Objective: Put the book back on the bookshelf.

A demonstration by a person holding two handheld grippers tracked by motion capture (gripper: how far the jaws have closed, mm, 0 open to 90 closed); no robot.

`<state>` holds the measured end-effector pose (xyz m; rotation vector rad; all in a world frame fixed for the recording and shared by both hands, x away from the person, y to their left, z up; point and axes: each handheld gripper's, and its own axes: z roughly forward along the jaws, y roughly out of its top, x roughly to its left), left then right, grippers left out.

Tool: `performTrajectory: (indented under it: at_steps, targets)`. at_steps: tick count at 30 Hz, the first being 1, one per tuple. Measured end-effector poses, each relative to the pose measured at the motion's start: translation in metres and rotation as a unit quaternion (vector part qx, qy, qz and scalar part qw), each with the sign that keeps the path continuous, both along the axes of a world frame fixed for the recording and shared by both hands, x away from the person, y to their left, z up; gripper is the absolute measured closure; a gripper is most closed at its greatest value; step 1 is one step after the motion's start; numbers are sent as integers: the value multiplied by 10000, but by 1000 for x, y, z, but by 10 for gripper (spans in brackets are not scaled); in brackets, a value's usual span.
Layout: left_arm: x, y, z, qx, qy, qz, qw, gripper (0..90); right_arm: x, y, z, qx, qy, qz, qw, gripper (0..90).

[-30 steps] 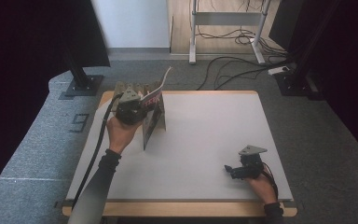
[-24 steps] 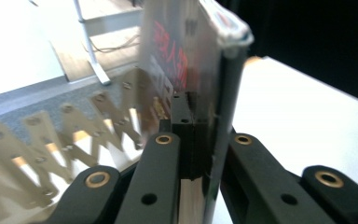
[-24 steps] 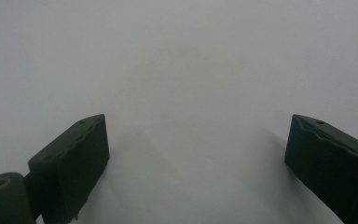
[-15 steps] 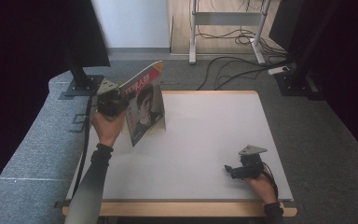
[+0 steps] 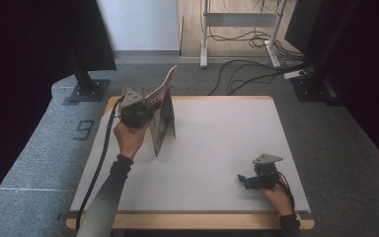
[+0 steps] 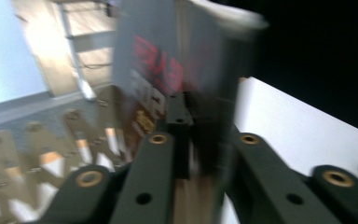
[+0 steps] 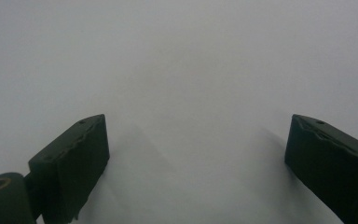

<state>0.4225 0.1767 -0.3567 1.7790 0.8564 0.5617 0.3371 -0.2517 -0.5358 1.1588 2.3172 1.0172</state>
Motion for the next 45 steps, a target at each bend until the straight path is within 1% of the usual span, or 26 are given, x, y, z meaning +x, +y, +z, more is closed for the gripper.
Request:
performTrajectory:
  at_steps: [2,4,6,7,9,11,13,14,16,18,20,23,25,27,28,29,32,34,36,38,42,45]
  targets:
    - [-1,-5,-2,42,72,-137,9999,752,0,0,0,-4,-3,3,10000,59]
    - [-3,-9,-4,103,104,-305,9994,711,0,0,0,-2,0,1,10000,58]
    - [-4,-13,-5,132,143,-463,9987,645,0,0,0,-6,-2,1,10000,58]
    - [-5,-16,-7,188,175,-580,9980,611,0,0,0,-5,1,-2,10000,58]
    - [-7,-20,-8,285,175,-643,9974,555,0,0,0,-5,2,-4,10000,58]
    - [-10,-23,-10,396,181,-682,9967,529,0,0,0,-4,2,-3,10000,58]
    - [-11,-25,-11,454,208,-741,9960,501,0,0,0,-5,0,-2,10000,58]
    - [-12,-26,-12,529,235,-769,9954,488,0,0,0,-4,1,-3,10000,58]
    - [-15,-29,-15,753,259,-774,9938,446,0,0,0,-4,-1,-2,10000,59]
    - [-18,-30,-20,906,290,-795,9923,438,0,0,0,-2,-2,1,10000,59]
    - [-21,-28,-27,856,310,-790,9927,456,0,0,0,1,12,3,10000,59]
    - [-20,-27,-34,886,312,-658,9934,463,0,0,0,-3,11,1,10000,59]
    - [-18,-26,-34,817,319,-591,9944,463,0,0,0,-3,9,2,10000,60]
    - [-16,-26,-35,875,252,-497,9946,463,0,0,0,-2,2,-3,10000,60]
    - [-14,-27,-36,937,258,-533,9938,452,0,0,0,-1,2,-2,10000,60]
    - [-13,-27,-38,945,309,-549,9935,439,0,0,0,0,3,-2,10000,61]
    - [-14,-30,-42,1017,332,-580,9926,456,0,0,0,1,-1,1,10000,61]
    - [-16,-30,-43,1025,345,-631,9921,458,0,0,0,2,1,0,10000,62]
    - [-17,-29,-42,984,353,-712,9920,445,0,0,0,4,8,-5,10000,62]
    - [-17,-27,-40,883,402,-808,9920,417,-1,0,0,4,8,-6,10000,62]
    - [-21,-20,-33,699,373,-917,9926,393,0,0,0,10,10,-14,10000,63]
    - [-25,-13,-27,636,318,-925,9932,380,-1,1,0,1,2,-18,10000,63]
